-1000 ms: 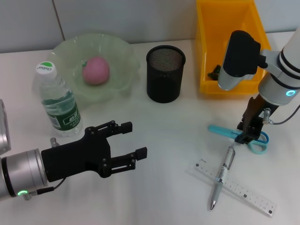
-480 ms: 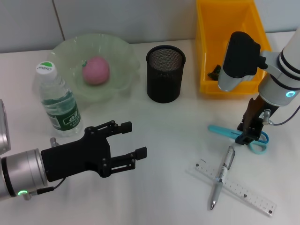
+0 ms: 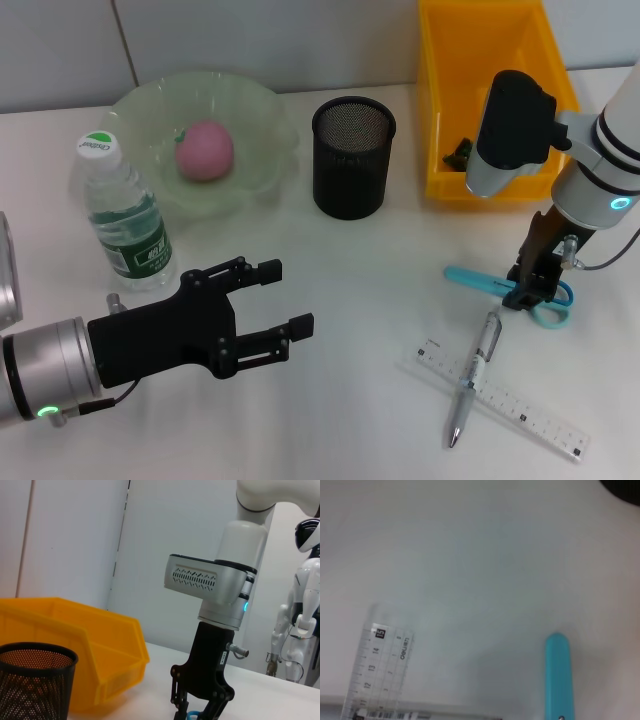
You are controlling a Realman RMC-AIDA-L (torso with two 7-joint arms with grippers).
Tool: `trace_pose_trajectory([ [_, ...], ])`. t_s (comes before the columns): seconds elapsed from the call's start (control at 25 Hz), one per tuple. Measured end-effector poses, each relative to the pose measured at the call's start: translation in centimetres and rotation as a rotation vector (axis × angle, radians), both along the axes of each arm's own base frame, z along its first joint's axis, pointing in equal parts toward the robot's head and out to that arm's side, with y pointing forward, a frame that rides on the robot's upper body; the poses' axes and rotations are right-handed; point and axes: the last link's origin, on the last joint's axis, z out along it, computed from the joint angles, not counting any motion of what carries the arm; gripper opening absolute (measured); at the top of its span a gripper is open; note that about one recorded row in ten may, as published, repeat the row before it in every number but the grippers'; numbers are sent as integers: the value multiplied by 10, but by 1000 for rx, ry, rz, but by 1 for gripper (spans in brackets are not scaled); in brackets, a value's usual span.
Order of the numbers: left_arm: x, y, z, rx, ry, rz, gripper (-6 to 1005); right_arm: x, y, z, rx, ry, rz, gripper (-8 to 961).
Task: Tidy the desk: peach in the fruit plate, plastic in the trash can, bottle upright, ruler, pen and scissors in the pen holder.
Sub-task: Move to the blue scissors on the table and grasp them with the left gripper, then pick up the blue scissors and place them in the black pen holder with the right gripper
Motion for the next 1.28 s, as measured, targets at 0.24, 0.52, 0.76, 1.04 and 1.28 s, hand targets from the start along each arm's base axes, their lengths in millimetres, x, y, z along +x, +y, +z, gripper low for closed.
trace_pose_trajectory([
  [0.24, 0, -1, 0, -1, -2, 1, 782, 1, -1, 0, -2, 0, -2, 327],
  [0.52, 0, -1, 0, -2, -4, 0, 782, 2, -1, 0, -3, -2, -5, 326],
  [0.76, -1, -2, 0, -3, -5, 1, 781, 1, -1, 1, 4, 1, -3, 310],
  [1.04, 0, -2, 1, -3, -7, 1, 781, -8, 4, 13, 38, 11, 17, 244],
  [1.28, 0, -1, 1, -1, -14, 1, 782, -18, 7, 28, 86, 52, 24, 243],
])
